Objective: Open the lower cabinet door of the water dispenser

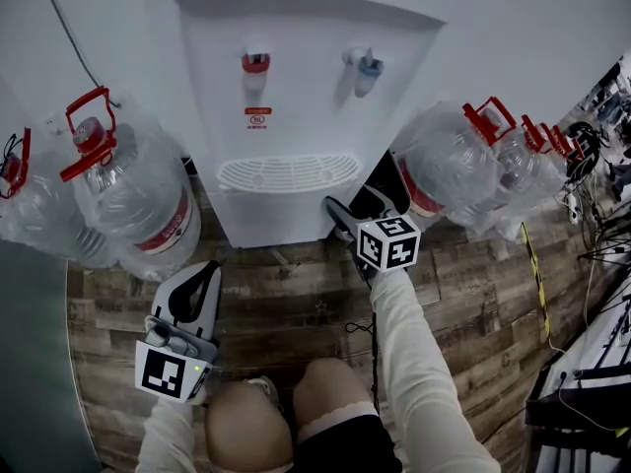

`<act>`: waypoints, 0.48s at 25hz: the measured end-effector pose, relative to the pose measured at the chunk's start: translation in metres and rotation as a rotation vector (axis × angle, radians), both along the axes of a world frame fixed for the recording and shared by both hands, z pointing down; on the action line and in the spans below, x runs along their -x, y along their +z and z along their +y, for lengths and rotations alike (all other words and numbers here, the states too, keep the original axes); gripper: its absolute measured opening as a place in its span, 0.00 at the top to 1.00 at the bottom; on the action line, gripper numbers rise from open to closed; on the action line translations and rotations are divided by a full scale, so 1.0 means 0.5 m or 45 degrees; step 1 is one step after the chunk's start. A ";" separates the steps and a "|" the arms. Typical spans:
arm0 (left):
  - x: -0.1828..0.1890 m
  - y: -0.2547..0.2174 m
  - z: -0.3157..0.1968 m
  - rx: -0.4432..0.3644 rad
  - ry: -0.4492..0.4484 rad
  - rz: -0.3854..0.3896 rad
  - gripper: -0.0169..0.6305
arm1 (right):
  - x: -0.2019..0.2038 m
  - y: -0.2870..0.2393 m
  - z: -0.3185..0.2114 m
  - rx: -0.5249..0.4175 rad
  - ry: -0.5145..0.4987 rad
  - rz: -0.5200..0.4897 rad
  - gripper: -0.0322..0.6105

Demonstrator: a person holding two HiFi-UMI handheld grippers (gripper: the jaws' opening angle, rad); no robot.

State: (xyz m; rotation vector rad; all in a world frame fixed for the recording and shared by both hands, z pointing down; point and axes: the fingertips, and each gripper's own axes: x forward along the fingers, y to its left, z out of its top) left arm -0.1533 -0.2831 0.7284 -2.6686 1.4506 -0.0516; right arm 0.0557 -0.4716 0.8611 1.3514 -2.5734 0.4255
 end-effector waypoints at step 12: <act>0.005 0.007 0.000 -0.015 0.019 0.014 0.97 | 0.000 -0.003 0.010 0.027 0.059 0.024 0.47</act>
